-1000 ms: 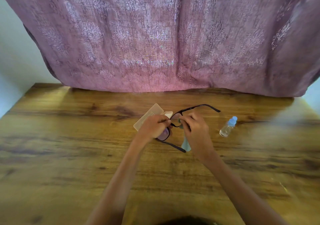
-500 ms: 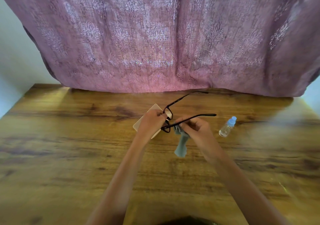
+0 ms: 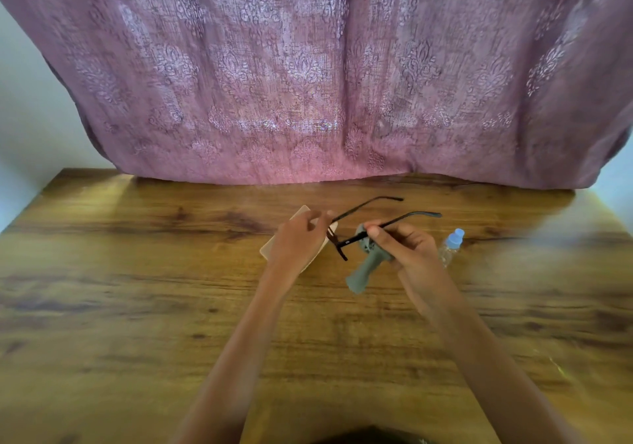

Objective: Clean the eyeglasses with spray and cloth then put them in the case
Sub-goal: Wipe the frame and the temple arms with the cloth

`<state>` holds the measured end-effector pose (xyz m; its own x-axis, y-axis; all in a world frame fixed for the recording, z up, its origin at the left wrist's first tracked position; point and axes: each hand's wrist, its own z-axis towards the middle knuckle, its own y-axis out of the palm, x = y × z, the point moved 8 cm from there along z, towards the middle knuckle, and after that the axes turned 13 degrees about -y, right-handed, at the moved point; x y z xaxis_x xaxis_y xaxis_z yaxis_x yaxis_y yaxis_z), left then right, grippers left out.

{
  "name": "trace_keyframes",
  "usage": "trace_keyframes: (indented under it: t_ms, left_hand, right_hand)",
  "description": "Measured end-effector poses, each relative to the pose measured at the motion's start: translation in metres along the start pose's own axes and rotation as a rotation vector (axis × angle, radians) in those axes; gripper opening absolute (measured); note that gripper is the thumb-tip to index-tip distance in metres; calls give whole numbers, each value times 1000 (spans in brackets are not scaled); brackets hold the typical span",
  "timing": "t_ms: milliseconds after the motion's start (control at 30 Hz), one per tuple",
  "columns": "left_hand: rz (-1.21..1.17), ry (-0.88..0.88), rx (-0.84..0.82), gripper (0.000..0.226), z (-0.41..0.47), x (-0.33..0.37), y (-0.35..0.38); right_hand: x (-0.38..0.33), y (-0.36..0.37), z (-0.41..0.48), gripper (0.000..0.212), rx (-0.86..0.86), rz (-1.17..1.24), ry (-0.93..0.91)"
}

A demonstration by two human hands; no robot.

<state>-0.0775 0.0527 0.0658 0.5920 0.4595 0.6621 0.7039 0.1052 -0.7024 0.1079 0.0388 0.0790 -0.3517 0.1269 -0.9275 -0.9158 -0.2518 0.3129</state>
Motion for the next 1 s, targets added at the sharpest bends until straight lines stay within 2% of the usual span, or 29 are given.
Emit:
trace_keyframes:
  t_ms: [67, 100, 167, 267, 400, 500, 600, 667, 767, 900, 1000]
  left_hand:
    - [33, 92, 139, 43, -9, 6, -15]
    - [-44, 152, 124, 41, -16, 11, -17]
    - [-229, 291, -20, 35, -34, 23, -15]
    - [-276, 439, -136, 26, -52, 35, -8]
    - [-279, 534, -59, 22, -56, 44, -11]
    - [-259, 594, 5, 19, -57, 50, -15]
    - [-266, 573, 63, 18, -56, 50, -18]
    - [-258, 567, 95, 16, -55, 51, -20]
    - [-229, 581, 96, 15, -54, 53, -19]
    - [-179, 595, 105, 14, -55, 55, -18]
    - [-149, 635, 100, 13, -57, 58, -14]
  right_hand:
    - [2, -6, 3, 14, 40, 49, 26]
    - [3, -8, 4, 12, 52, 61, 35]
    - [4, -10, 6, 13, 72, 85, 44]
    - [4, -13, 10, 22, 112, 130, 55]
    - [1, -14, 13, 18, 124, 157, 30]
    - [0, -17, 14, 32, 114, 118, 53]
    - [4, -25, 8, 33, 95, -3, 105]
    - [5, -28, 2, 26, 53, -159, 112]
    - [-4, -26, -3, 13, 30, -365, -16]
    - [-33, -18, 0, 24, 43, -492, -279]
    - [-46, -8, 3, 27, 7, -573, -383]
